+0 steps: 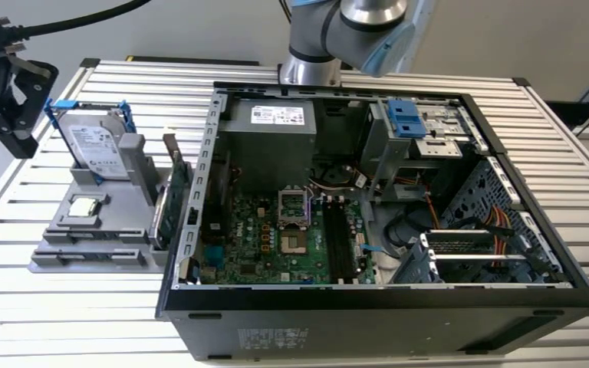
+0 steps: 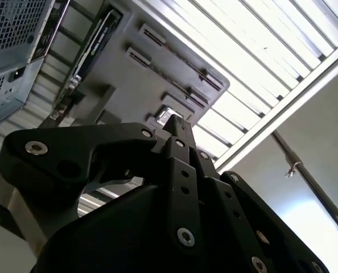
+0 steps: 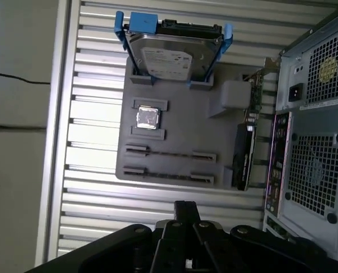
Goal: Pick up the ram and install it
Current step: 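Pick up the ram and move it above insertion slot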
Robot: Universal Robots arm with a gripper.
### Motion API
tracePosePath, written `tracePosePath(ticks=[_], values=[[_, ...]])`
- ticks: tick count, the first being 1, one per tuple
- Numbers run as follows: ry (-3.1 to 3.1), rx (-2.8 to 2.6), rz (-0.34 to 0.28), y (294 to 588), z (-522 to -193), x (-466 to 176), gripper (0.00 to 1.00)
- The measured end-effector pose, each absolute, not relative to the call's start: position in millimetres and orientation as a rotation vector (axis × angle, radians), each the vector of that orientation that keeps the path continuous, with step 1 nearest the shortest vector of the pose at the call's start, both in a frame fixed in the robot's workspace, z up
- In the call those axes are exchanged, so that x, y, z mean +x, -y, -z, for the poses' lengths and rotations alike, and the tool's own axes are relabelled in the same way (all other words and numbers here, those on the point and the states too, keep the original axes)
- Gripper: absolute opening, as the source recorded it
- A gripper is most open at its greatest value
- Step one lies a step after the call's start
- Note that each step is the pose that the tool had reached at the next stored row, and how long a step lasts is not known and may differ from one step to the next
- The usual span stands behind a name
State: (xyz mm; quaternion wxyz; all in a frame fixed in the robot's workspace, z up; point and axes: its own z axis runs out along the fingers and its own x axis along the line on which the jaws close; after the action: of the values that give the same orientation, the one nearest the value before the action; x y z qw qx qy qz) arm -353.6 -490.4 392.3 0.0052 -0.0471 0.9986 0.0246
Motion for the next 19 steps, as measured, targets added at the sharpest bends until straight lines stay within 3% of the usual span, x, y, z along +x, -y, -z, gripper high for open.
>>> tracePosePath(ticks=[19], values=[[-3.119,-0.291,-0.078,490.4,-392.4,-354.0,0.00]])
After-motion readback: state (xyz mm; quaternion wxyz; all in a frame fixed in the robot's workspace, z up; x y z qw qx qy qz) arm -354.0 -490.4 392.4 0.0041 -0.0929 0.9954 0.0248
